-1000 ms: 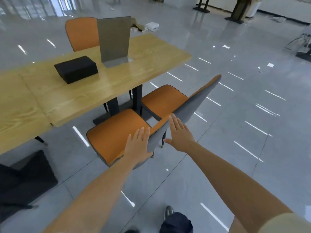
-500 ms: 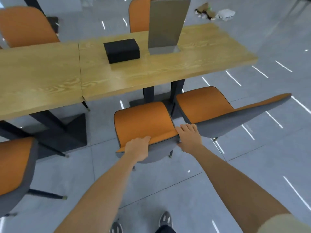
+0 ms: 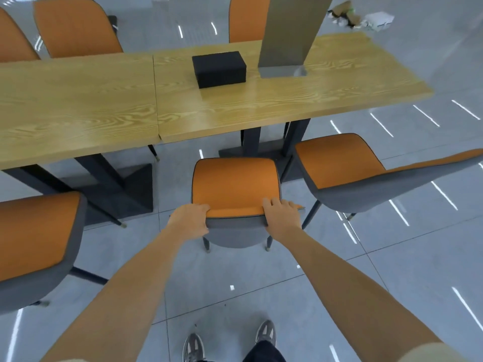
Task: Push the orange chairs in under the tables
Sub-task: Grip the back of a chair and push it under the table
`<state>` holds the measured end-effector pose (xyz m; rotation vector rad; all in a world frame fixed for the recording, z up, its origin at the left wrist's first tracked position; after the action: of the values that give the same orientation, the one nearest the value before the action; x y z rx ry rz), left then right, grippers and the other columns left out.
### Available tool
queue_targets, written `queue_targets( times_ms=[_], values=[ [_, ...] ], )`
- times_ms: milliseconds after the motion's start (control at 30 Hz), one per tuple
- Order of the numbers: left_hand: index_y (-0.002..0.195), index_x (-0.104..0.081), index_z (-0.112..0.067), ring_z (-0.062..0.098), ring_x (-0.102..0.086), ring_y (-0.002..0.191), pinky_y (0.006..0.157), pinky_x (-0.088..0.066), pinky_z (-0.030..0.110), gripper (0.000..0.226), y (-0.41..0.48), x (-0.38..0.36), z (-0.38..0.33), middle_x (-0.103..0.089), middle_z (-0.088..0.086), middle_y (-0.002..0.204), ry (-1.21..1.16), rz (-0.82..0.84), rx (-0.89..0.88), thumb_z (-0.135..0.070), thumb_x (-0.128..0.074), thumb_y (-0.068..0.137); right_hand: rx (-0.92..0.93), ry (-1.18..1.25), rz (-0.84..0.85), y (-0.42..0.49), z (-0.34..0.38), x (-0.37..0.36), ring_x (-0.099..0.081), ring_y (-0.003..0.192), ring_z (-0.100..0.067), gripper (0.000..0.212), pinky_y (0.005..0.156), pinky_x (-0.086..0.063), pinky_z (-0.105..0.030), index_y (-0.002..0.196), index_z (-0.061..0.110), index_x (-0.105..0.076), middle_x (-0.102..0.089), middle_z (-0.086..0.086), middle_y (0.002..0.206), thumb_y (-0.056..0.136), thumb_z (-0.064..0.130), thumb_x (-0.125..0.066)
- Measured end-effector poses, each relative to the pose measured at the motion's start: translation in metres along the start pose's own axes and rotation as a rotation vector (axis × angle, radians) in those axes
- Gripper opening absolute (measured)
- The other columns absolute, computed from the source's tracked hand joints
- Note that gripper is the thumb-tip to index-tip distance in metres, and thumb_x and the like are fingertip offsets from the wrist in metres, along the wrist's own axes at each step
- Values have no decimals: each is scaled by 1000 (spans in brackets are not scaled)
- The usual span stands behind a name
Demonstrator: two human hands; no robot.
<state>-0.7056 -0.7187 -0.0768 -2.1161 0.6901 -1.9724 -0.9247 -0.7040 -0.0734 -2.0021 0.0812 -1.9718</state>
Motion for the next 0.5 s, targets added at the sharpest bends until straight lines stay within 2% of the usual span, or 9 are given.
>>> queue_targets(
  times_ms=[67,133,233,300,400,500],
  values=[
    [94,-51,-14,23,-52,79,66,-45,34,18,-3,-3,3,-62,7,91,-31,15,-1,-18,-60,80,-30,-25,-4,0,5,-1,-53,106,-31,33,95,-38,-41,115,14,-45,-55,-8,113,85,5,-53],
    [99,-54,-12,24,-54,80,65,-43,32,18,-6,-3,0,-60,6,88,-35,2,-22,-17,-59,82,-50,-25,-2,0,5,-2,-53,106,-30,32,95,-37,-41,115,16,-49,-57,-6,112,85,3,-50],
    [98,-55,-13,28,-60,92,72,-47,36,16,-14,-10,-1,-65,8,97,-18,5,-42,-22,-58,86,-52,-18,9,-4,5,-9,-52,110,-28,36,97,-35,-42,119,21,-50,-58,-3,116,86,6,-51],
    [100,-55,-13,30,-60,96,78,-48,41,17,-22,-16,1,-65,9,100,-9,5,-29,-25,-57,88,-35,-15,8,-9,7,-13,-51,112,-26,40,97,-34,-42,120,23,-50,-58,-1,118,83,9,-59],
    [103,-56,-13,29,-61,96,65,-39,32,19,-32,-23,4,-65,8,100,28,-17,-24,-27,-56,90,-2,-35,-10,-15,12,-15,-51,114,-25,40,98,-32,-40,121,24,-51,-59,1,119,84,11,-59],
    [101,-56,-13,29,-62,95,65,-39,31,19,-44,-29,14,-66,8,100,4,-13,3,-28,-56,90,42,-55,-47,-18,24,-14,-51,113,-25,36,99,-31,-39,120,24,-52,-59,1,119,88,8,-50]
  ],
)
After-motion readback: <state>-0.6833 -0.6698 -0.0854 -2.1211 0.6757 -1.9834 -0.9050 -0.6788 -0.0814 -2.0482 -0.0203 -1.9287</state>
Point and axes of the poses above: each hand's wrist, its own y-axis towards the middle knuckle, its own x-axis out of the back of the hand, z = x × y, the point moved 1 cm from there along y, towards the middle knuckle
